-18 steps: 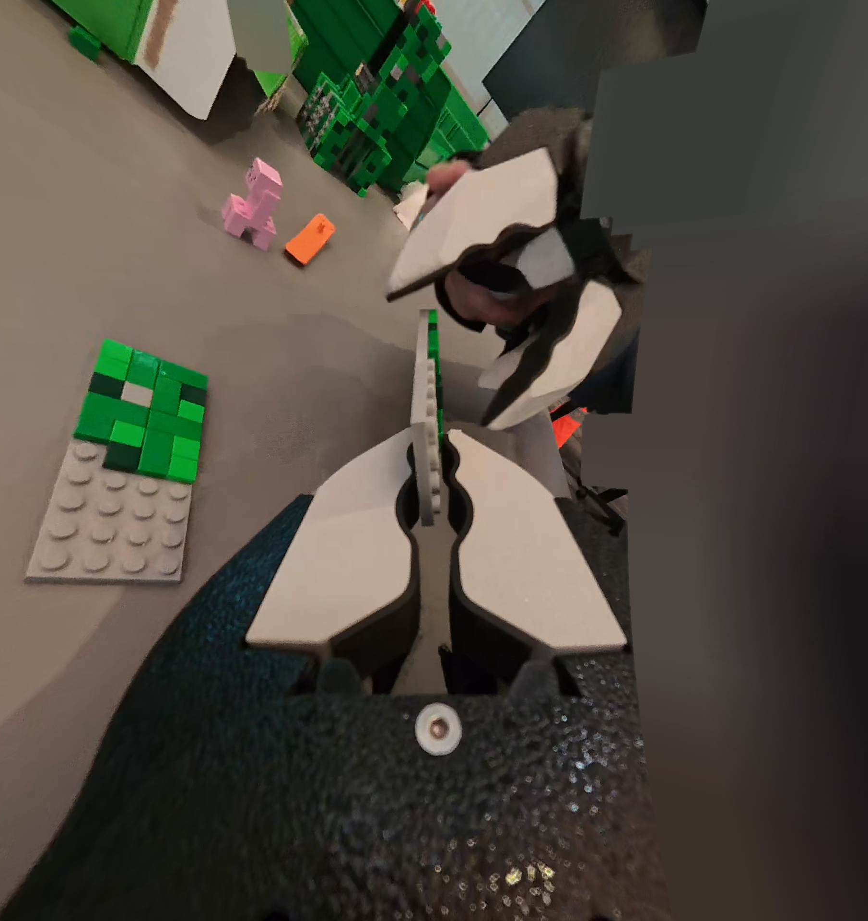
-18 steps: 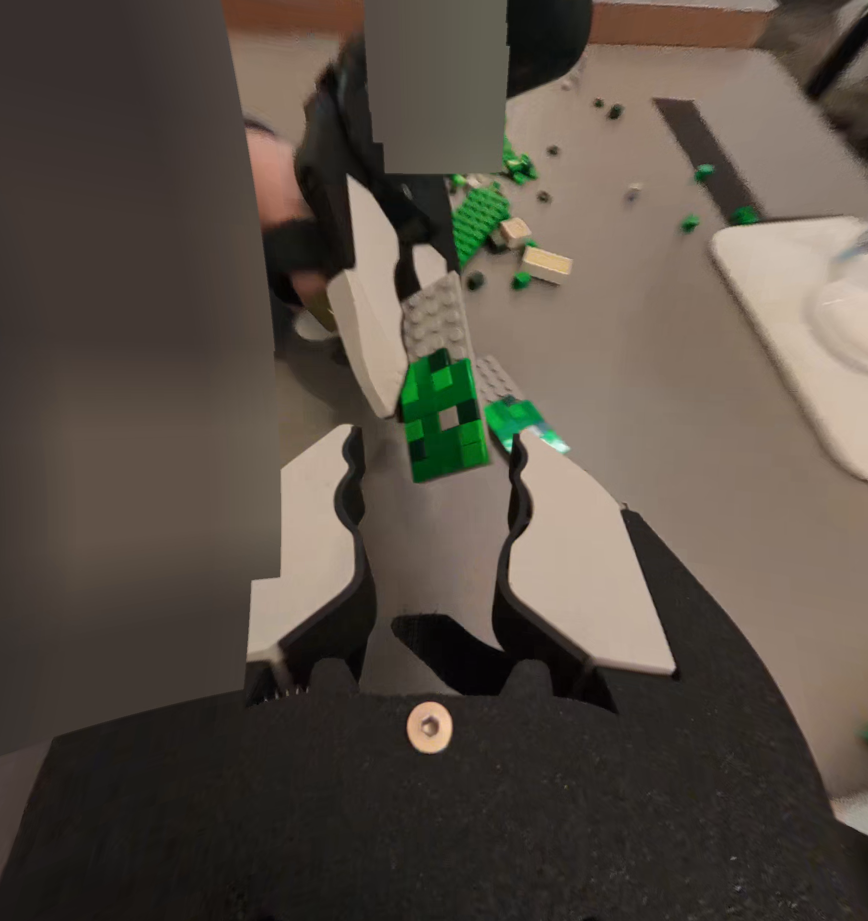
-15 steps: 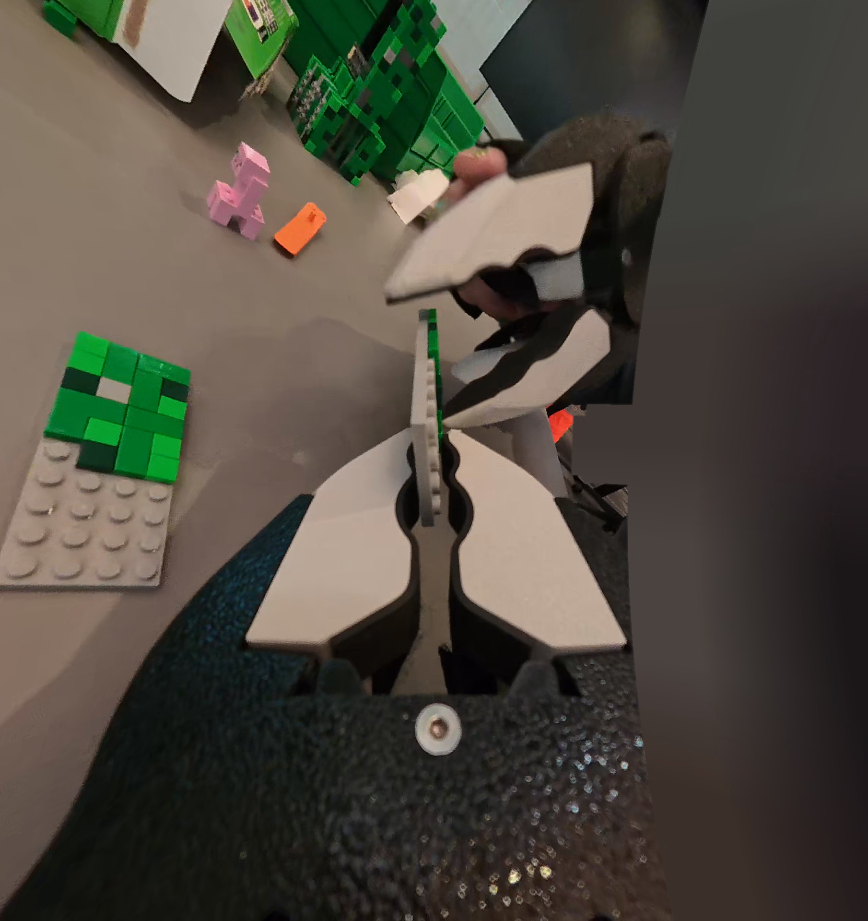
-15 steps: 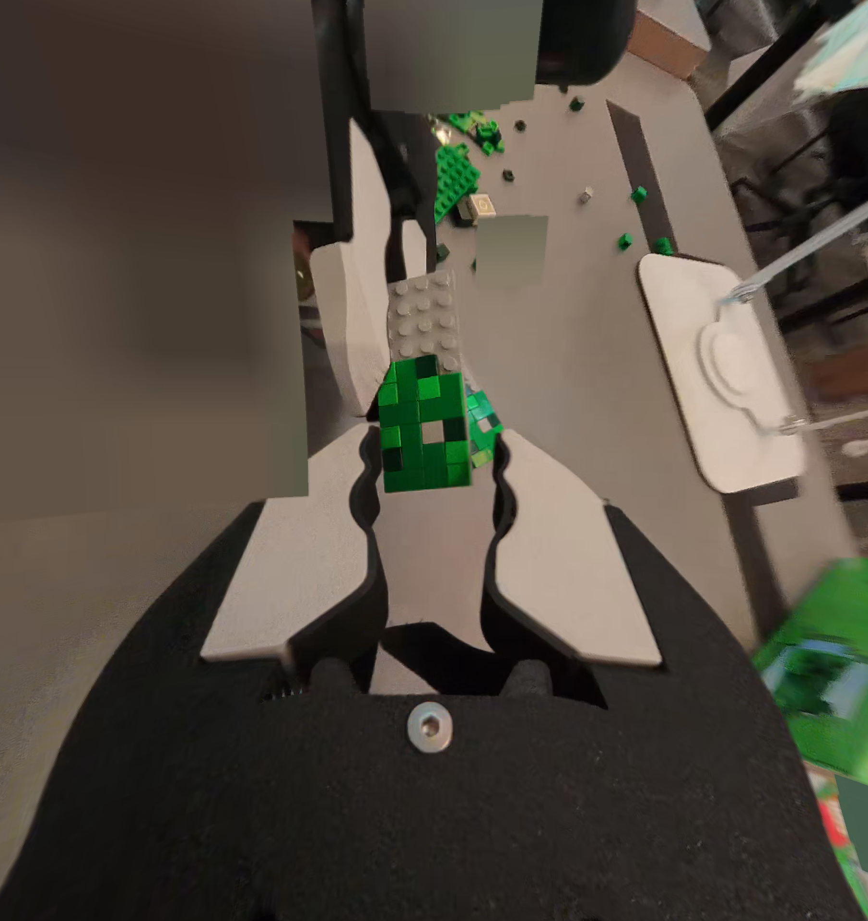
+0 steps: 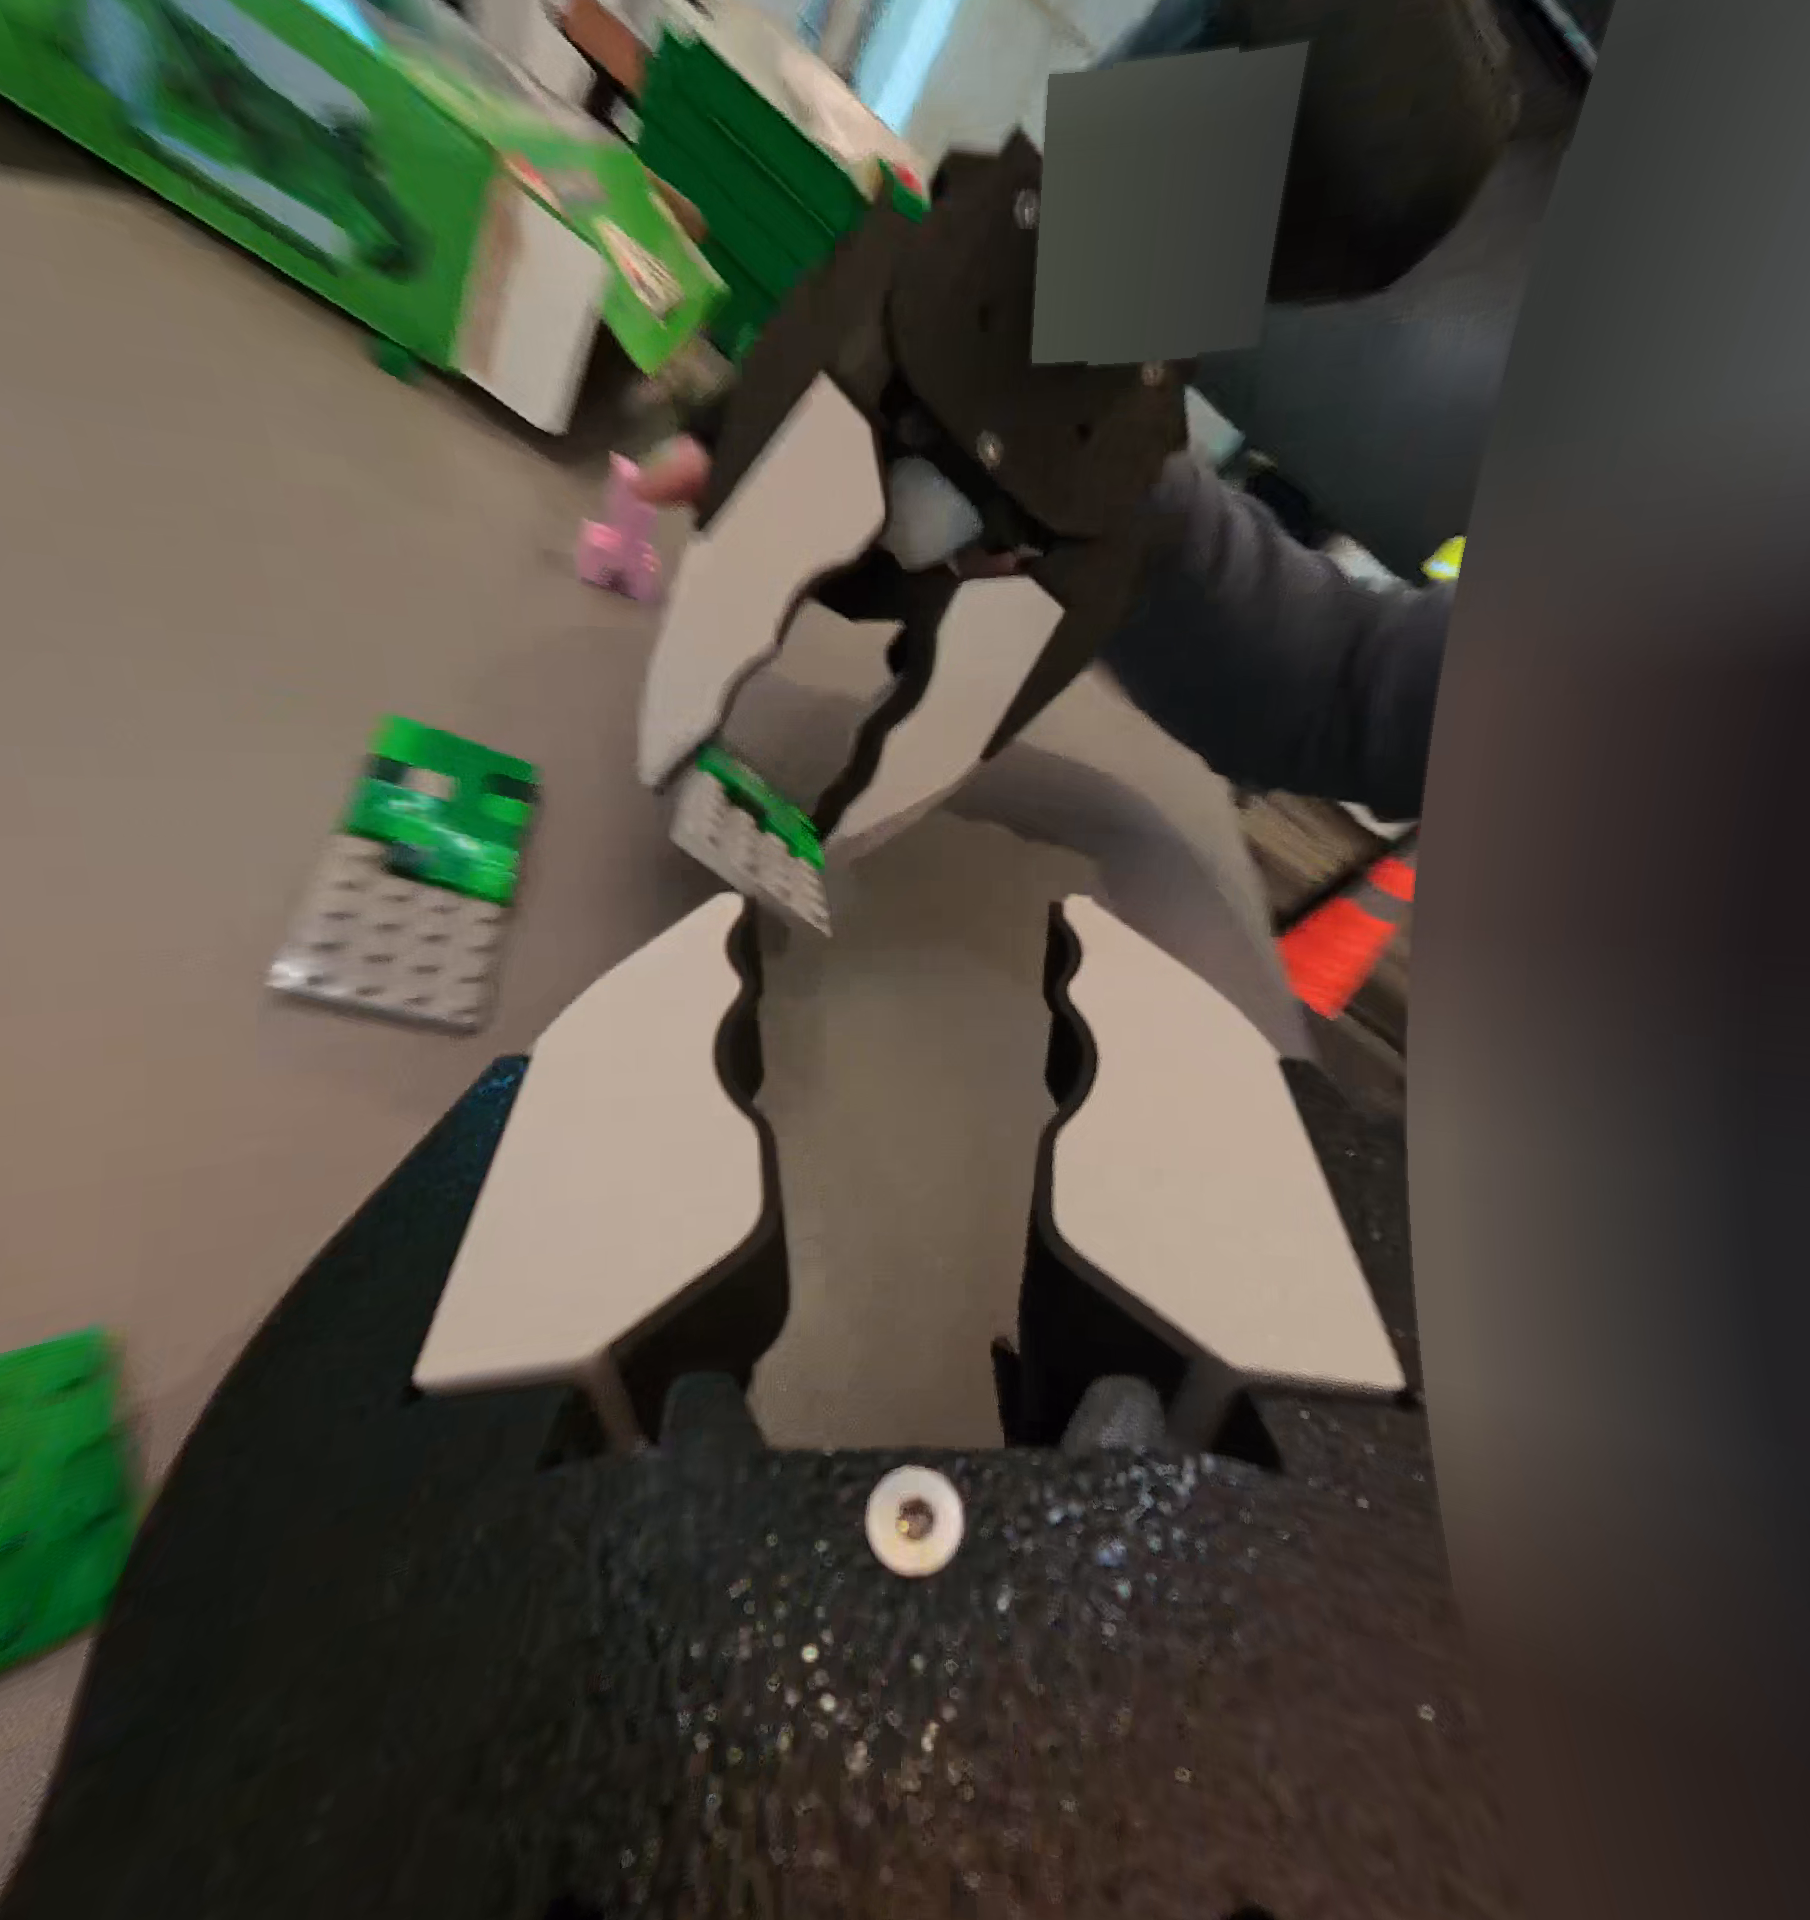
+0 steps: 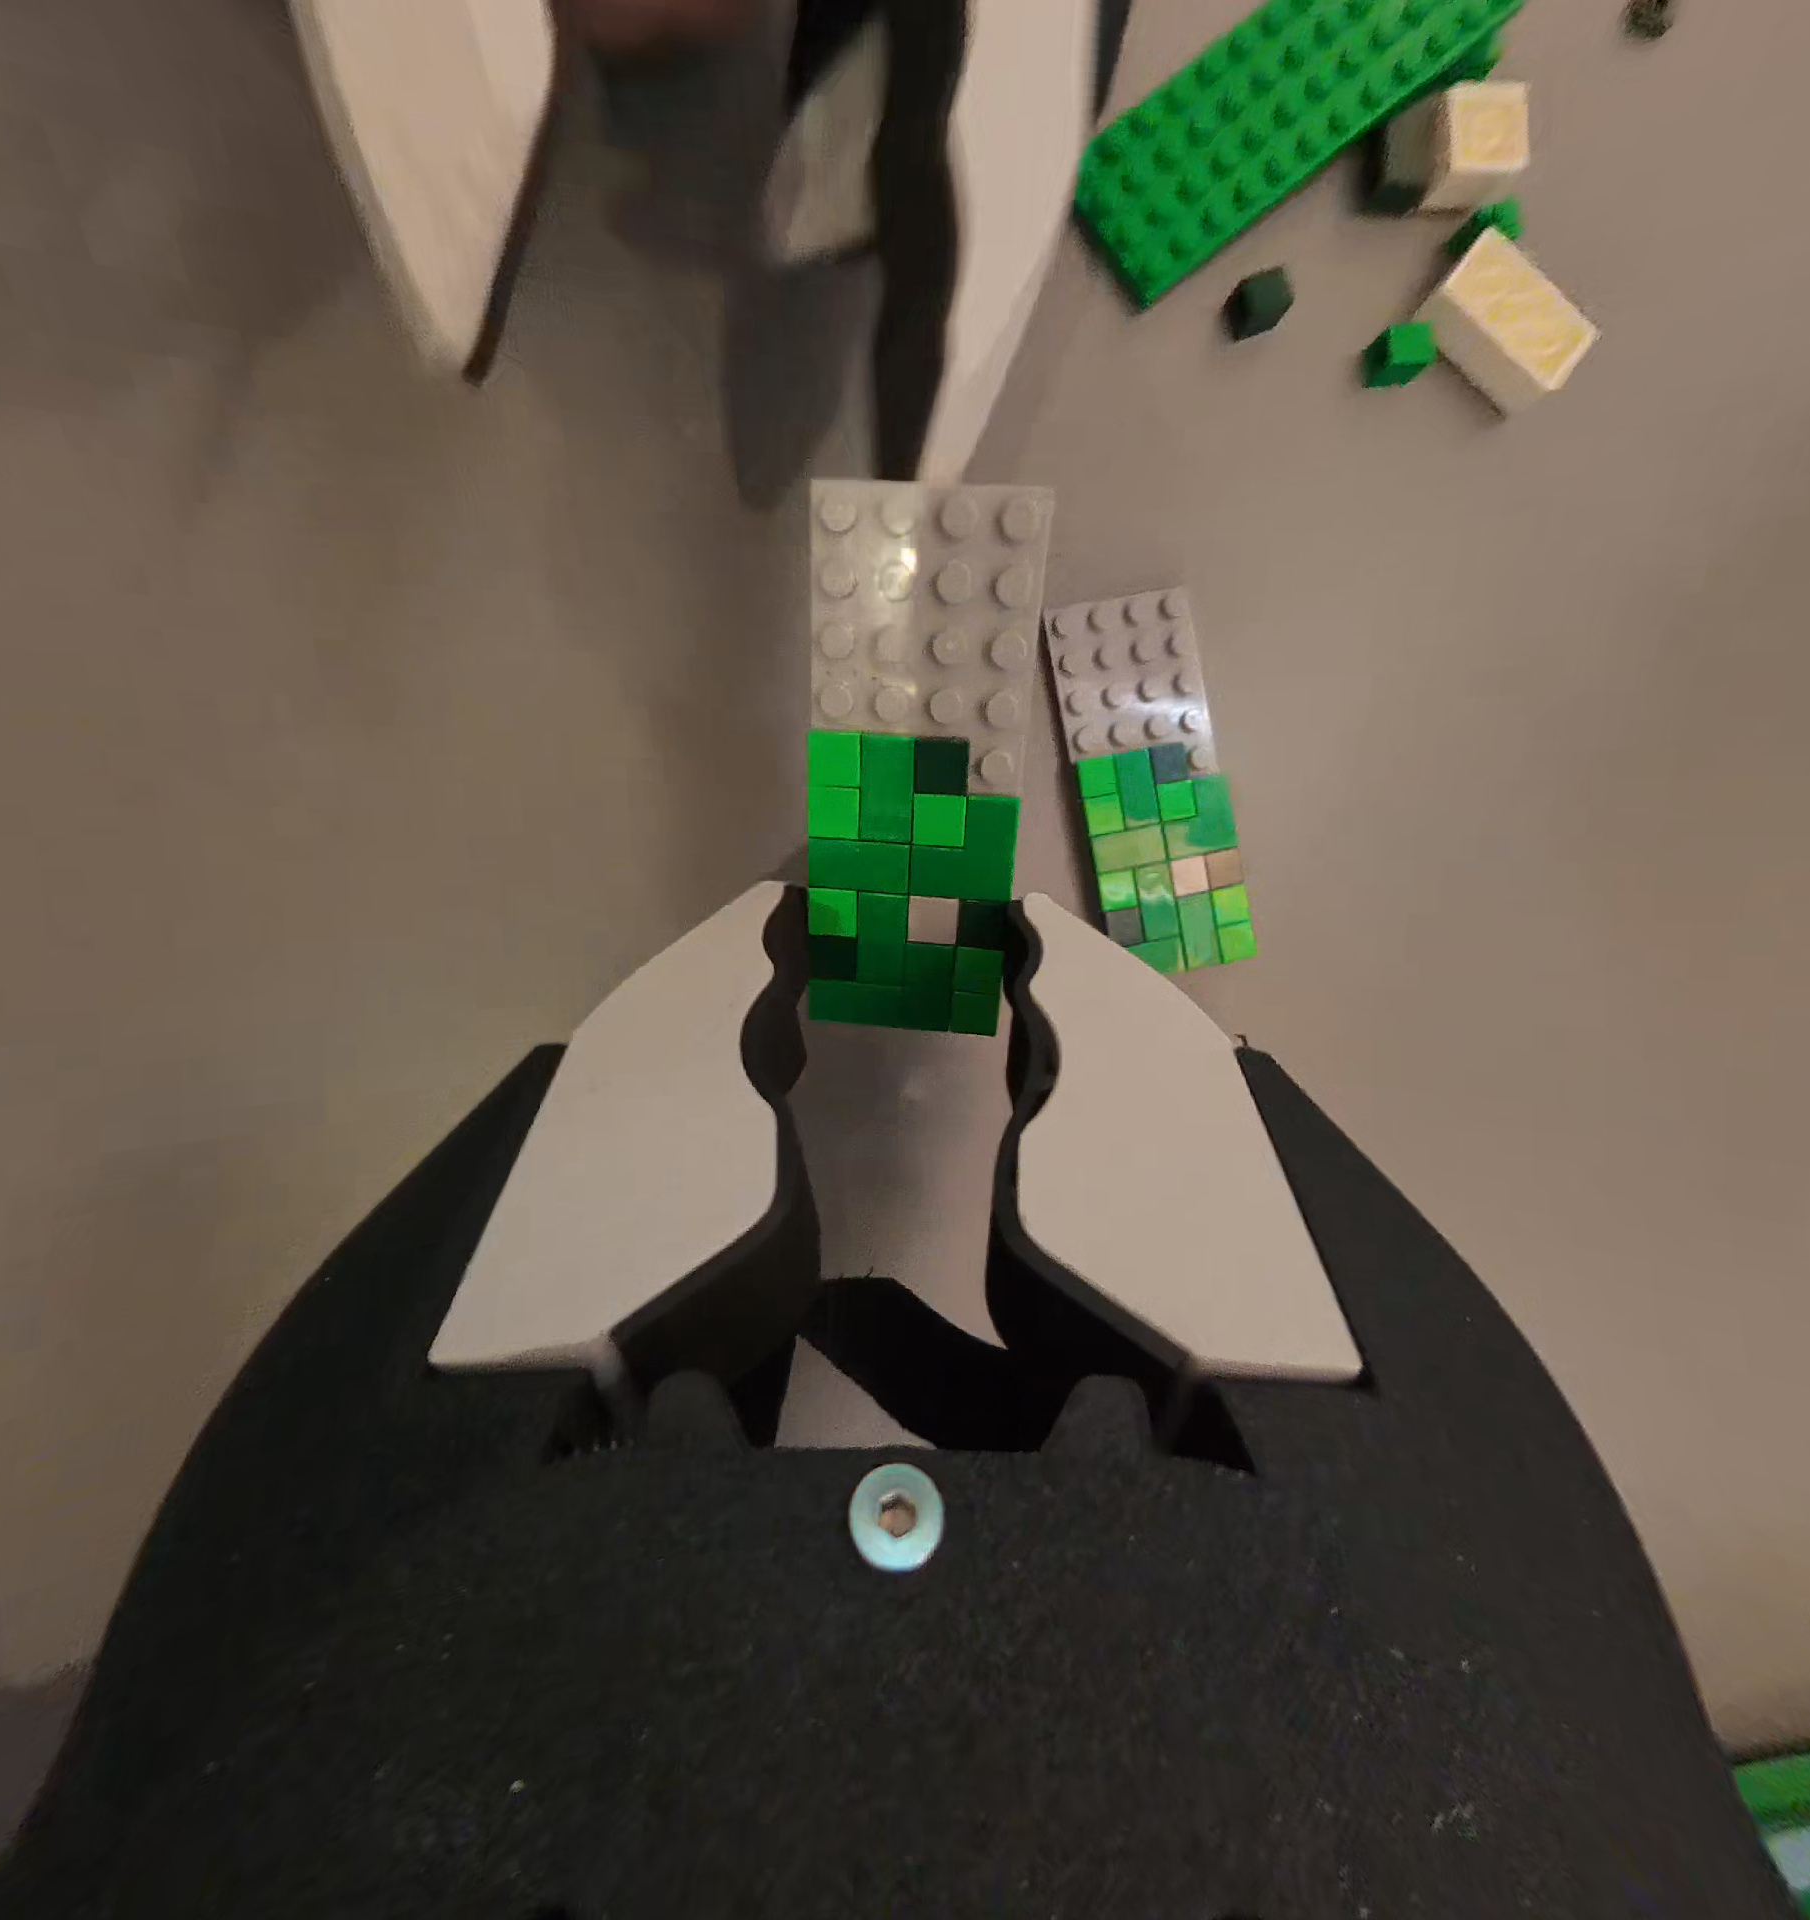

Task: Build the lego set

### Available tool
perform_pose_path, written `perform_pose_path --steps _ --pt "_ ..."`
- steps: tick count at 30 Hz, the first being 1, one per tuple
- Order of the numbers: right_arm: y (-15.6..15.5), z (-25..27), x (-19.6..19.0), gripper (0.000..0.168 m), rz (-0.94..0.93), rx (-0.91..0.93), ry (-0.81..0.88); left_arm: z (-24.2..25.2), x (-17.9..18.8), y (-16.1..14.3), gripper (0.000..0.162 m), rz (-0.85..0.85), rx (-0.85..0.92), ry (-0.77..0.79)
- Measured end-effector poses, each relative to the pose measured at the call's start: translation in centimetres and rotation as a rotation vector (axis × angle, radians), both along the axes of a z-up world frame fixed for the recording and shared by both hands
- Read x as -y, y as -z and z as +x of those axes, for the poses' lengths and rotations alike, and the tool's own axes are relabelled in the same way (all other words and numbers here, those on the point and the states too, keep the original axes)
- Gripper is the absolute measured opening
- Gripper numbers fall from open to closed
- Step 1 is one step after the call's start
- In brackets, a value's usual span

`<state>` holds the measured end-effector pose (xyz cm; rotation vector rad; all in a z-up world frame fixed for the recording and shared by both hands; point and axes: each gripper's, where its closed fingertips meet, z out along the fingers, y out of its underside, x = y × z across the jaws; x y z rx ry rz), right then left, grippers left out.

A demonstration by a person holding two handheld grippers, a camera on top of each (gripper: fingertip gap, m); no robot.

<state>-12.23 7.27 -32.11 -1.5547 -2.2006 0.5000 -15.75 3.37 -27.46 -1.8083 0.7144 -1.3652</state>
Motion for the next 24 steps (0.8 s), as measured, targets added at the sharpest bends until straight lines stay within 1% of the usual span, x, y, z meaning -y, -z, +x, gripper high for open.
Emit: perform_pose_path --steps 1,3,5,7,8,9,10,12,13,17,19,21,22,24 --pt "0.5 -0.1 -0.2 0.035 0.005 0.037 -0.034 -0.9 -0.6 -0.3 0.055 0.048 0.002 -0.065" --pt "1.5 0.0 -0.6 0.035 0.015 0.118 -0.099 -2.6 -1.7 -1.4 0.055 0.149 0.002 -0.184" --pt "2.4 0.4 -0.7 0.036 0.017 0.200 -0.145 -3.8 -2.2 -2.3 0.054 0.226 -0.010 -0.256" --pt "2.4 0.3 -0.5 0.036 0.014 0.206 -0.167 -4.4 -2.4 -2.2 0.055 0.271 -0.062 -0.294" --pt "2.2 0.4 -0.7 0.036 0.038 0.210 -0.164 -4.7 -2.6 -2.0 0.056 0.292 -0.090 -0.320" --pt "1.9 0.5 -1.1 0.040 0.083 0.196 -0.148 -5.0 -2.7 -2.0 0.057 0.317 -0.102 -0.351" --pt "1.2 0.5 -1.6 0.041 0.127 0.162 -0.110 -5.3 -2.9 -2.0 0.057 0.352 -0.110 -0.390" --pt "-0.6 0.7 -2.4 0.041 0.144 0.051 0.027 -6.1 -3.4 -2.3 0.057 0.425 -0.145 -0.485" --pt "-1.5 0.8 -2.7 0.041 0.124 -0.037 0.118 -6.3 -3.6 -2.6 0.056 0.460 -0.166 -0.526" --pt "-5.3 0.3 -4.4 0.040 0.019 -0.558 0.489 -6.8 -5.0 -4.3 0.049 0.632 -0.227 -0.728" --pt "-6.7 0.6 -5.6 0.039 0.033 -0.805 0.639 -6.2 -5.7 -4.9 0.044 0.682 -0.226 -0.801" --pt "-7.5 1.2 -6.8 0.036 0.133 -0.980 0.726 -5.2 -6.4 -5.1 0.041 0.699 -0.219 -0.843" --pt "-7.8 1.4 -7.2 0.035 0.211 -1.017 0.743 -4.7 -6.8 -5.0 0.037 0.710 -0.231 -0.859" --pt "-7.8 1.8 -8.0 0.032 0.396 -0.988 0.763 -3.8 -7.7 -4.8 0.030 0.746 -0.272 -0.891"
